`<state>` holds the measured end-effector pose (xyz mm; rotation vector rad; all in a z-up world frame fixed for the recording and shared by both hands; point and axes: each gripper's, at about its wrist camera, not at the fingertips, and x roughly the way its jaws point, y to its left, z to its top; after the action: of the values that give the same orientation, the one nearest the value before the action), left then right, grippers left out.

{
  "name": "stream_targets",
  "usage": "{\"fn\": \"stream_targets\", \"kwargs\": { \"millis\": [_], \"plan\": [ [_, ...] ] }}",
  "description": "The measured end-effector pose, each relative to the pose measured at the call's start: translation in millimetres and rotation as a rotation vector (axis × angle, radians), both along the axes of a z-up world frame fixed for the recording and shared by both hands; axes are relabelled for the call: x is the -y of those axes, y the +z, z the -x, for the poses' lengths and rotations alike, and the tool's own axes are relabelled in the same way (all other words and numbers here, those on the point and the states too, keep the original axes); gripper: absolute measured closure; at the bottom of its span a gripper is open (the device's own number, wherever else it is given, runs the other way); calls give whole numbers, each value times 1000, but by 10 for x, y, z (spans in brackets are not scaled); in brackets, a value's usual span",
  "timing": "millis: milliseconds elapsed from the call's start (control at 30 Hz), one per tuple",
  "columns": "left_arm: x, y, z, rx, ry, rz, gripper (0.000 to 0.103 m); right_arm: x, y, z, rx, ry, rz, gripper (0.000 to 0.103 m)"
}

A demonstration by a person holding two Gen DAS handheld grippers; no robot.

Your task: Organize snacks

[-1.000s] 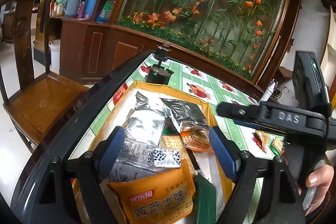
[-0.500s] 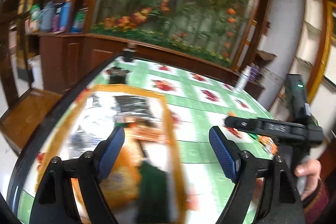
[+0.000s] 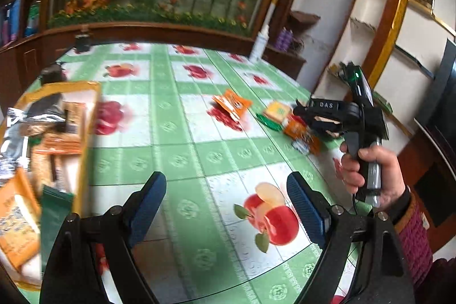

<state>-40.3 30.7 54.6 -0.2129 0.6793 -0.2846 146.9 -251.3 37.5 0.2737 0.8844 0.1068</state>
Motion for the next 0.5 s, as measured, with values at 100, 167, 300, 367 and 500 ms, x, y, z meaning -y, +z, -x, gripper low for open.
{"fn": "stream_targets", "kwargs": {
  "millis": [100,167,300,367,500],
  "plan": [
    [136,-63,-14,-24,-27,-17,17,27,-61,-49,-22,-23,57,30],
    [184,-106,-1,-32,-42,-35,17,34,-93,-67,-36,-13,58,30],
    [193,-154,10,-37,-48,-60,17,17,-181,-54,-65,-7,77,30],
    [169,-165,2,-42,-47,-55,17,-10,-198,-12,-70,3,51,30],
    [123,-162,12,-46,-38,-42,17,-194,-218,129,-83,38,18,26]
  ]
}}
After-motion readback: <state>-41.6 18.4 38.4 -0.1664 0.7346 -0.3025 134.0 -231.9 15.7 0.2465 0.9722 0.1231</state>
